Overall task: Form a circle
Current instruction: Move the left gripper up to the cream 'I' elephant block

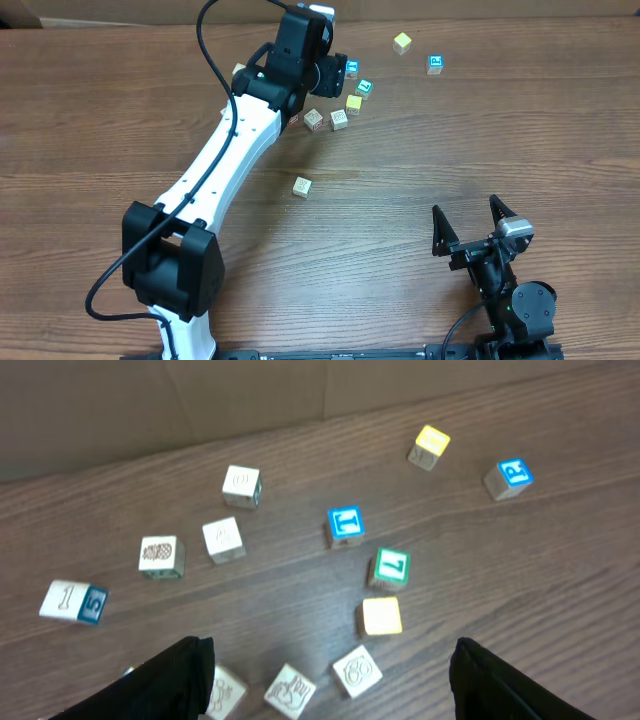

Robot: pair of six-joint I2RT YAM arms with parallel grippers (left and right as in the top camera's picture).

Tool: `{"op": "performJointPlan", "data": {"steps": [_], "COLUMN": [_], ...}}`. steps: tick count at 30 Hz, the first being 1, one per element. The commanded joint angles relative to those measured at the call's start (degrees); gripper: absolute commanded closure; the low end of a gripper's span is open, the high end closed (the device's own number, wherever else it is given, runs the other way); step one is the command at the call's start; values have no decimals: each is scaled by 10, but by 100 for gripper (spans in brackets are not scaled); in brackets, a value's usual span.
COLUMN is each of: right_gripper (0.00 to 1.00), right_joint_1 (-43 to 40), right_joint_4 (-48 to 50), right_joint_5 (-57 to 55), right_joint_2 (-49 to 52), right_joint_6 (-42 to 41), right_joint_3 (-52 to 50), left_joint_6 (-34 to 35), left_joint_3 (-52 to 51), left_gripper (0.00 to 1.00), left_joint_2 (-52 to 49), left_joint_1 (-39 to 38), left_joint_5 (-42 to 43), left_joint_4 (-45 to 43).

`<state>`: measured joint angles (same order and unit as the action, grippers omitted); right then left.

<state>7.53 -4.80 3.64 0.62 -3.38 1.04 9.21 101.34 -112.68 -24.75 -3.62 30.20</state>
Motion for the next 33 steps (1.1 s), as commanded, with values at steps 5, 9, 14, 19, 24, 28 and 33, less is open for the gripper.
{"op": "performJointPlan", "data": {"steps": [5,9,14,19,24,28,33], "right_gripper": [0,0,0,0,0,0,0], "right_joint_1": [-1,-1,-1,-1,-1,-1,-1], "right_joint_4": [2,2,2,2,2,2,2], "right_joint_5": [1,1,1,1,1,1,1], "right_joint_2": [-5,-5,-5,-5,-5,-5,-5], "right_joint_6": [2,2,2,2,2,2,2], "right_joint_3": [-6,-6,-6,-6,-6,-6,-6], "left_joint_6": [-32,-56,-65,-80,-81,-106,-113], "left_joint_3": [4,4,4,4,4,0,0], "left_gripper": [33,49,43,44,37,36,35], "left_joint_2": [-77,-111,-138,-144,-144,-149,-181], "left_joint_1": [-1,-1,0,2,2,3,4], "left_joint_5": [-17,-17,-17,-17,-17,-17,-18], "left_joint_4": [7,30,52,51,51,46,43]}}
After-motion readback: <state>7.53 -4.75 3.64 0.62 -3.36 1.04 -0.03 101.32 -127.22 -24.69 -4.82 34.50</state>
